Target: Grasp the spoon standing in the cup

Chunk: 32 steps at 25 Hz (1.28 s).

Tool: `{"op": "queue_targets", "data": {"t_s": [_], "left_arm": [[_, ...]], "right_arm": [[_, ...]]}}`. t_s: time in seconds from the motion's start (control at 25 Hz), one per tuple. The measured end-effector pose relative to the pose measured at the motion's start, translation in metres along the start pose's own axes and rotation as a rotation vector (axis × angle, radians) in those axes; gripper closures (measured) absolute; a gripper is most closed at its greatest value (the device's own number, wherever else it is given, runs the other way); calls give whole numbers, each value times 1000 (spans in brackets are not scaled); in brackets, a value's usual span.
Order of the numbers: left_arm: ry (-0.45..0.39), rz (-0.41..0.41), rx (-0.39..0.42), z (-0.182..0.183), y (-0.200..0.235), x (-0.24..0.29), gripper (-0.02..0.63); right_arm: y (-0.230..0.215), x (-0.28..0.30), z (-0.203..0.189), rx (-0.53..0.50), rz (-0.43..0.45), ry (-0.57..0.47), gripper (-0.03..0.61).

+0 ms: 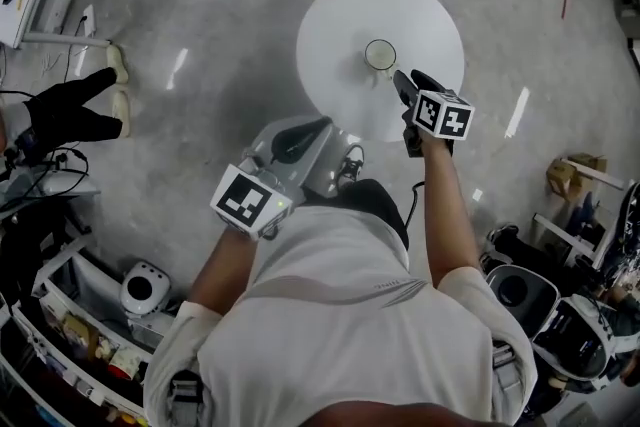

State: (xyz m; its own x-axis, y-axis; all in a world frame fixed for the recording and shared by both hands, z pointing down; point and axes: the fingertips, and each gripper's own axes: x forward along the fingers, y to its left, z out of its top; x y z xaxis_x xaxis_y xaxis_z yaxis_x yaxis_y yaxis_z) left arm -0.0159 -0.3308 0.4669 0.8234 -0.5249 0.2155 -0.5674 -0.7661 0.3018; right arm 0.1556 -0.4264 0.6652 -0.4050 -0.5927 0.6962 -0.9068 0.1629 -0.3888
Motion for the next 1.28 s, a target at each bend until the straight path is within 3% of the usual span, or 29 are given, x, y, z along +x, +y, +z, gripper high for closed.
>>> {"op": "queue_targets", "data": {"t_s": [0.16,0.56,0.72,1.08,1.28], "left_arm": [[11,21,-10,-4,12,-6,612],[18,80,-20,-10,25,-19,612],[20,83,-18,-9,26,-19,612],[-9,37,-18,4,8,-12,612],[-41,-10,9,22,-16,-16,612]], "right_arm": [[-6,27,-5,42,-15,30,396],[-13,60,-15,117,-5,50,463],[-11,58,-12,100,-32,37,565],[-3,11,3,71,-21,-69,566],[27,-53,24,25,12,-180,566]]}}
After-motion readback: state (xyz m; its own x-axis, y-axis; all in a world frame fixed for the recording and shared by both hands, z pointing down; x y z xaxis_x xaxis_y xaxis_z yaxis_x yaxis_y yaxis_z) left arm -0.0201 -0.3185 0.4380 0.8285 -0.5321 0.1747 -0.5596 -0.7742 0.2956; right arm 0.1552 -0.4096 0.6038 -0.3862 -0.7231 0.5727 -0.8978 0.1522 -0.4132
